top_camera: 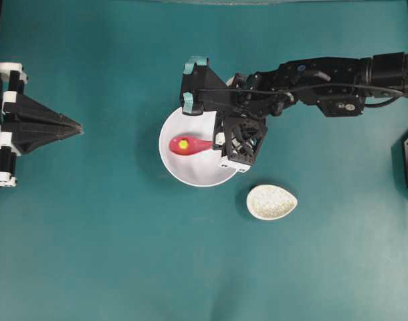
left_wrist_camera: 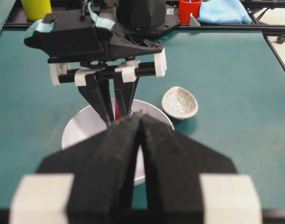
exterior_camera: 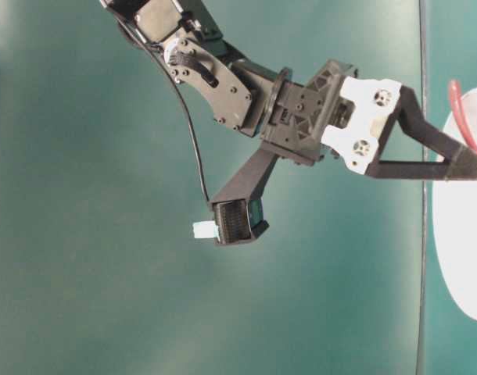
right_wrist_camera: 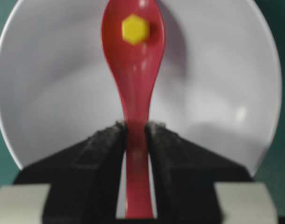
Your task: Scoop the yellow hexagonal prism block from the bowl with a spoon using the right arm.
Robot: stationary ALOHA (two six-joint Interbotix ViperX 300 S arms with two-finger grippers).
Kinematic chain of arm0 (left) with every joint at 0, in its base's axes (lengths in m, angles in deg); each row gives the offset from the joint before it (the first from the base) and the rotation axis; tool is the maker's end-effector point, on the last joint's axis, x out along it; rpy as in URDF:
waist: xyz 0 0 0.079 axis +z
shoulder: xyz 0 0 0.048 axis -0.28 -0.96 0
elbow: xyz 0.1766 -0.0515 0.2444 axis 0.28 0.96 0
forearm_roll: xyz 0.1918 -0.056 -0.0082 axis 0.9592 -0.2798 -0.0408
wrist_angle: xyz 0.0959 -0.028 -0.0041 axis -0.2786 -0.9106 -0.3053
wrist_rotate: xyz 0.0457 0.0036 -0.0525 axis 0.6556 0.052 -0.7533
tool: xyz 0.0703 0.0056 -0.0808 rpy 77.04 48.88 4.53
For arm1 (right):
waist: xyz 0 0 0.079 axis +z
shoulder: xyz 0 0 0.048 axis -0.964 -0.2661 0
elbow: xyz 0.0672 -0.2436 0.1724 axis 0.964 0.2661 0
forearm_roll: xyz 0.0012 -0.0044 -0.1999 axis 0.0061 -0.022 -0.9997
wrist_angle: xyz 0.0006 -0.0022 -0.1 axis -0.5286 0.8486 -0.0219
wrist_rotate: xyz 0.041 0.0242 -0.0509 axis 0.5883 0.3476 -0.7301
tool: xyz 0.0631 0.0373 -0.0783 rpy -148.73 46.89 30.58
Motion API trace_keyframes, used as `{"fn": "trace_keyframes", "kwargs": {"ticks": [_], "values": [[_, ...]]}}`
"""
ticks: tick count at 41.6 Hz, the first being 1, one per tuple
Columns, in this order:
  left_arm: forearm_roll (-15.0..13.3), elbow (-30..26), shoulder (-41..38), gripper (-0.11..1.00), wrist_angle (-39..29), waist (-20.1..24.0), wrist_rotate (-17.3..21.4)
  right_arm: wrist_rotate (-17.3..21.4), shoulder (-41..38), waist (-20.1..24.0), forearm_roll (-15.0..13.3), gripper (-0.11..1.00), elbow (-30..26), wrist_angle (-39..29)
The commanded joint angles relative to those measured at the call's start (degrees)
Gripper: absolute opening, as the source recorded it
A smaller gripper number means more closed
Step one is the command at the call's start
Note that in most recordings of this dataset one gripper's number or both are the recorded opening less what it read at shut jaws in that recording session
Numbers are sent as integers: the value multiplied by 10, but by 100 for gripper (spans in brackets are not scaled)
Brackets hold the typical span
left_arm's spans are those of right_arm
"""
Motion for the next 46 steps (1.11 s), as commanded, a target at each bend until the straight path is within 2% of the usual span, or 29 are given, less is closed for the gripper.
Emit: {"fn": "trace_keyframes", "kwargs": {"ticks": [1, 46], "values": [[2, -16, -3, 3, 5, -1, -1, 1, 11, 2, 3, 23, -6, 5], [2, -16, -2, 3, 5, 0, -1, -3, 38, 2, -2, 23, -6, 8]]}}
